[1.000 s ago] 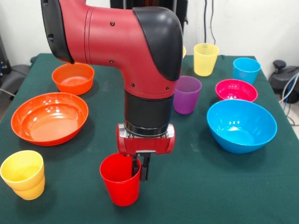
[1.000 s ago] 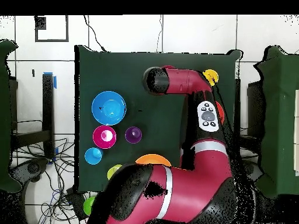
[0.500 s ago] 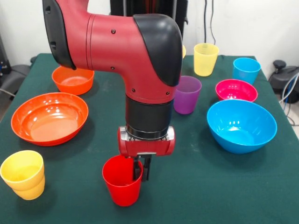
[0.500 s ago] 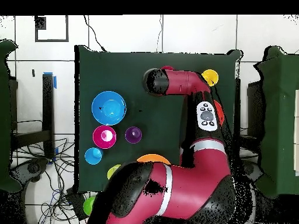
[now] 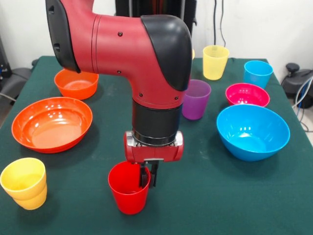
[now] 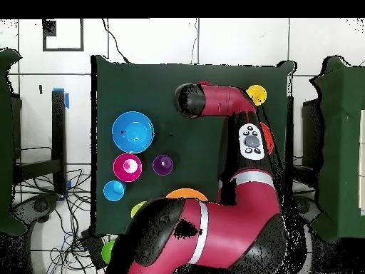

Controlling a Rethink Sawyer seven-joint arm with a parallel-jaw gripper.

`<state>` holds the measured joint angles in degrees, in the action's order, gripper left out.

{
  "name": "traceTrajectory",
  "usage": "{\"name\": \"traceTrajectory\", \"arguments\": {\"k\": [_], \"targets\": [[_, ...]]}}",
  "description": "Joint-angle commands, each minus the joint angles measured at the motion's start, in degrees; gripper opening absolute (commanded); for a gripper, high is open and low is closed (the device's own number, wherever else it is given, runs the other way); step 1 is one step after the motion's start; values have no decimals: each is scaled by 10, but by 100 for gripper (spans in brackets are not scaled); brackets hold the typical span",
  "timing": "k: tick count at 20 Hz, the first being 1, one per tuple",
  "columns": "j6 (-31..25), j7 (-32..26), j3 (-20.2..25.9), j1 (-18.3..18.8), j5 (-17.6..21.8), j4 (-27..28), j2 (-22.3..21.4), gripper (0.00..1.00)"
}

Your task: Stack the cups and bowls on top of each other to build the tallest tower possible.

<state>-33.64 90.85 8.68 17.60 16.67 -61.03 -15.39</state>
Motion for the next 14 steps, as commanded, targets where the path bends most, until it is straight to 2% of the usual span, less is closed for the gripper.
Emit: {"name": "traceTrajectory", "arguments": {"k": [1,8,9,12,14], "targets": [[-85,-102,16,-9,54,20,5,0],[-89,-98,16,-12,51,33,9,0],[-79,-92,15,-12,51,31,9,100],[-57,-108,20,-12,62,32,4,100],[-62,-86,14,-13,53,22,0,100]]}}
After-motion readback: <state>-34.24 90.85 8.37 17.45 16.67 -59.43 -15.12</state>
